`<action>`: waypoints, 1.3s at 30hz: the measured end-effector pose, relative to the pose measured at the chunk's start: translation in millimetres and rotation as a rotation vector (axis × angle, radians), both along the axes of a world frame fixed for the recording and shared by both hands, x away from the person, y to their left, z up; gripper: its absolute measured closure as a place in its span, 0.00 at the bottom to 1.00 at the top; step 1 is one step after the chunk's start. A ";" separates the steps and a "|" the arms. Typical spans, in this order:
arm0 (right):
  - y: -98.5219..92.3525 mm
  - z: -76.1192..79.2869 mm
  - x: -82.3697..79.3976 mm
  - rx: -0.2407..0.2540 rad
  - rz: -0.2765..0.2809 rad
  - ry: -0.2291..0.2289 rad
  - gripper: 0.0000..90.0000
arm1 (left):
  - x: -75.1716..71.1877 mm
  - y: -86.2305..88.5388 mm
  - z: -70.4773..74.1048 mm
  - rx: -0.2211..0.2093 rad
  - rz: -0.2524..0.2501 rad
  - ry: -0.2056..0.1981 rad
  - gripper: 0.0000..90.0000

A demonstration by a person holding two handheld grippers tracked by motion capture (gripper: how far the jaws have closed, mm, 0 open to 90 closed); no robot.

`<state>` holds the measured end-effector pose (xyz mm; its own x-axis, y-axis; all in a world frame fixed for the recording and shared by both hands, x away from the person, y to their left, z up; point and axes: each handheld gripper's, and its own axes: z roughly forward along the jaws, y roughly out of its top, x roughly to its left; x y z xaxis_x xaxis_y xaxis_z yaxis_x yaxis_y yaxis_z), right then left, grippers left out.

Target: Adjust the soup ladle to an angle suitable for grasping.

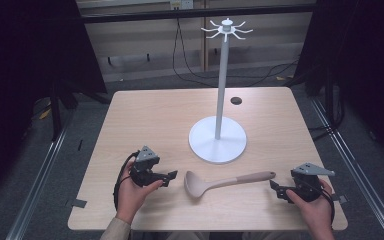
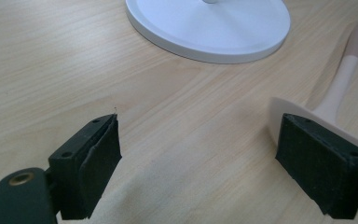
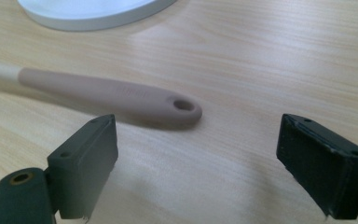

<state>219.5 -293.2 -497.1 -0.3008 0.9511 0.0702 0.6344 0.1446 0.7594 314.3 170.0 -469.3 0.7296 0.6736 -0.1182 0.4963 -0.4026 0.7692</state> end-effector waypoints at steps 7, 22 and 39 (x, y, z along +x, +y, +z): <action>-1.1 4.4 0.8 -0.026 -0.026 -0.050 0.44 | -3.5 2.4 2.3 0.006 0.000 0.006 0.15; -1.7 -4.2 21.3 -0.092 -0.032 0.002 0.98 | -13.4 10.0 3.7 0.010 0.010 0.021 0.14; 26.2 -7.2 26.2 -0.118 0.017 0.018 1.00 | -14.9 16.0 15.8 -0.016 0.014 0.020 0.13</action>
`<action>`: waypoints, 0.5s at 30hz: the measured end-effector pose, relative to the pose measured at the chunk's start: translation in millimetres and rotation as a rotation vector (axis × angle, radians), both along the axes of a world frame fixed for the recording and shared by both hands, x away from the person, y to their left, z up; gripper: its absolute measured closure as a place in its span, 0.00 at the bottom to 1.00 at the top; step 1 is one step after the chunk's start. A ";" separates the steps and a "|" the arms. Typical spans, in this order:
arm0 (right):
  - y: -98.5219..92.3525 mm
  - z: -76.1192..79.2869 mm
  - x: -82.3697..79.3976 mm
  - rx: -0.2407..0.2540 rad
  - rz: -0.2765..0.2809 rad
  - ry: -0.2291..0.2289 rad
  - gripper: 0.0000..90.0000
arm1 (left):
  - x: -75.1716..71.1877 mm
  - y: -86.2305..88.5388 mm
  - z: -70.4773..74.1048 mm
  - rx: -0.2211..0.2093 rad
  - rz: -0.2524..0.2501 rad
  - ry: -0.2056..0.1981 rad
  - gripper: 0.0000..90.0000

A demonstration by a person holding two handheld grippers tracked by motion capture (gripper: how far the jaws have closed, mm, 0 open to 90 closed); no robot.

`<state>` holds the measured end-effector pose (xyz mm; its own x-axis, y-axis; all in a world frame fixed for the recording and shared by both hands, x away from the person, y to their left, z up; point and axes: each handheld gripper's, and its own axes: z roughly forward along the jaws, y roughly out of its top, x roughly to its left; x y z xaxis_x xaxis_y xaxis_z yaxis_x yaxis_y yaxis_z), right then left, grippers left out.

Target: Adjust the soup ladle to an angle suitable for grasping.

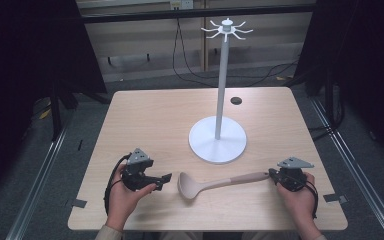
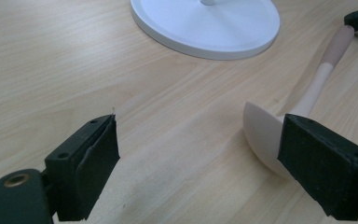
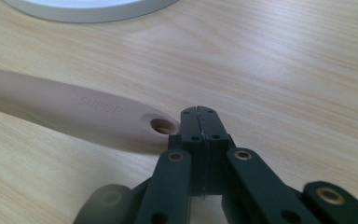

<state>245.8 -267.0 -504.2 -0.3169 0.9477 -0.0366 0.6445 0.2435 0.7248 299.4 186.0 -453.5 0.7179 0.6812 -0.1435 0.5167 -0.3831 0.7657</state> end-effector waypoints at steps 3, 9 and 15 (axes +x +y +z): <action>2.7 -0.3 -0.2 0.026 -0.005 0.007 1.00 | -0.1 0.4 2.4 0.000 0.002 -0.001 0.13; 19.4 0.2 0.3 0.013 0.026 0.006 1.00 | 1.5 2.0 9.7 -0.015 0.003 -0.004 0.12; 33.0 0.1 0.9 0.024 0.048 0.010 1.00 | 2.3 3.1 14.1 -0.008 0.009 -0.009 0.12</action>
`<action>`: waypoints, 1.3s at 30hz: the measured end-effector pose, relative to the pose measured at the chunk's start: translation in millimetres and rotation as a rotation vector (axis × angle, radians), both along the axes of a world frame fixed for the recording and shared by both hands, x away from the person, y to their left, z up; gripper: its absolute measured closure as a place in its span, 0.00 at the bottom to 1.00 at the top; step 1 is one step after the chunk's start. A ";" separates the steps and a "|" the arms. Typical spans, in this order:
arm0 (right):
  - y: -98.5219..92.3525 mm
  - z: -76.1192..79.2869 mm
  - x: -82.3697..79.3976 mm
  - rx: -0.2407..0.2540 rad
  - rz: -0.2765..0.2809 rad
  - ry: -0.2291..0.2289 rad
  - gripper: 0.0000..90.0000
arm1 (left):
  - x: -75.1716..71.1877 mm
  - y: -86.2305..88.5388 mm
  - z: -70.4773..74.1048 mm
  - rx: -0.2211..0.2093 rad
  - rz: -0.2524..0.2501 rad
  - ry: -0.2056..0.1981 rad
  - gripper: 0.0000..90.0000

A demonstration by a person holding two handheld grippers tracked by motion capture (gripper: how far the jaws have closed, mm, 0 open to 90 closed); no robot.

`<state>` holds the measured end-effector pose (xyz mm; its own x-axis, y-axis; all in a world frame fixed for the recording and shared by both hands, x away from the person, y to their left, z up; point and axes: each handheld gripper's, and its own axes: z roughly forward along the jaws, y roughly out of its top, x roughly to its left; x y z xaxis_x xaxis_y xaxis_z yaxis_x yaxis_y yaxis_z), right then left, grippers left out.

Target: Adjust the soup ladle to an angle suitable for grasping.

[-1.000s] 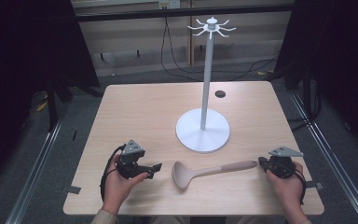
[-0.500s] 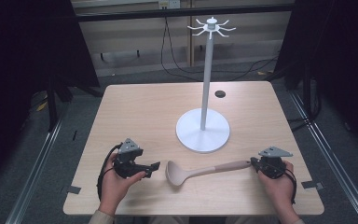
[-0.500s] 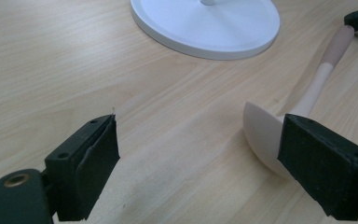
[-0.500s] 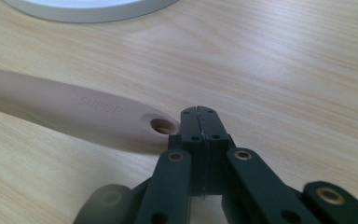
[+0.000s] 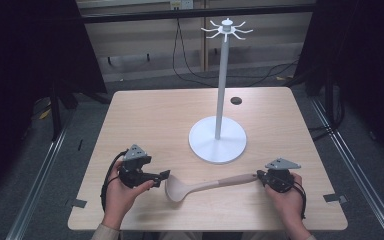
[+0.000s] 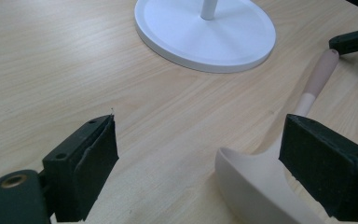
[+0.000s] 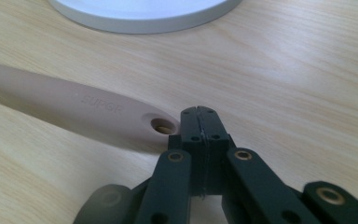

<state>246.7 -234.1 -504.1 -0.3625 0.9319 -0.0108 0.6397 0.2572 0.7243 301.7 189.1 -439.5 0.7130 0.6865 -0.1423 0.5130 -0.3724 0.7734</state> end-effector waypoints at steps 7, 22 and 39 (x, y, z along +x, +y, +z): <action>13.6 -0.2 1.3 0.015 0.006 0.001 1.00 | 0.1 -1.1 2.8 0.000 -0.004 -0.006 0.12; 44.9 -0.8 6.6 0.006 0.042 -0.012 0.99 | -2.3 -3.0 6.8 0.005 -0.012 -0.014 0.12; 38.9 3.4 10.8 0.030 0.048 -0.031 0.72 | -4.3 -12.7 10.1 0.016 -0.046 -0.012 0.12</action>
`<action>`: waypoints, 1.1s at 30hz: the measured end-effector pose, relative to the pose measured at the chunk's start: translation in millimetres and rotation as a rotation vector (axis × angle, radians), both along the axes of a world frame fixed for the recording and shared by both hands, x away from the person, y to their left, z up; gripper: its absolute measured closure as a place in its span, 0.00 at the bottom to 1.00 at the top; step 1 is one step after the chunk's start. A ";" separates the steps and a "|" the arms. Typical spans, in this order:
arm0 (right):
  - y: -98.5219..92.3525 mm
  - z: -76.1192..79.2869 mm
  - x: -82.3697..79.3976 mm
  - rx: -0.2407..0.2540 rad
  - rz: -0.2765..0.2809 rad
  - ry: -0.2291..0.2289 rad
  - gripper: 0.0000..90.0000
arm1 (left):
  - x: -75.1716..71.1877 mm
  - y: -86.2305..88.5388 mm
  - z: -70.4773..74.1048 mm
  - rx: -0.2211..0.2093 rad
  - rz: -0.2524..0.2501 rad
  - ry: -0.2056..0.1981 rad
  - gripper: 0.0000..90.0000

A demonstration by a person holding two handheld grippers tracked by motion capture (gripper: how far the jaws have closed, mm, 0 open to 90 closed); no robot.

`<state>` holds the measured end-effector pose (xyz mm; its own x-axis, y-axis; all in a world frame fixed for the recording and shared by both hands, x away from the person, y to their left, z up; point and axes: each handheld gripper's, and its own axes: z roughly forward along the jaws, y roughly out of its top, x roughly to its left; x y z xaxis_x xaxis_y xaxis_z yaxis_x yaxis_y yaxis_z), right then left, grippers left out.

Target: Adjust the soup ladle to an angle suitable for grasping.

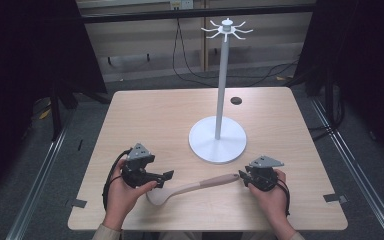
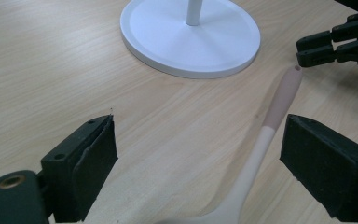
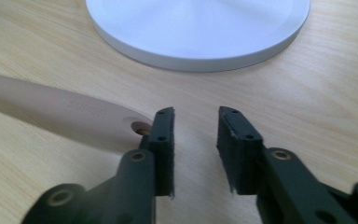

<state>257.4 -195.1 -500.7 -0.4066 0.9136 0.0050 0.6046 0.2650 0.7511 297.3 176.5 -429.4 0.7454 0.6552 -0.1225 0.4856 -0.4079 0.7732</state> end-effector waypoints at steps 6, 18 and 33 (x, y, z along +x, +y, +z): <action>-14.4 6.4 -3.6 0.025 0.000 -0.025 0.47 | 1.3 -9.4 0.6 0.023 -0.034 0.003 0.12; -34.9 12.8 -11.5 0.068 -0.030 -0.015 0.19 | 7.7 -36.9 -1.9 0.096 -0.129 0.048 0.12; -39.9 13.7 -14.2 0.091 -0.036 0.001 0.12 | 13.0 -60.7 -10.6 0.210 -0.257 0.110 0.18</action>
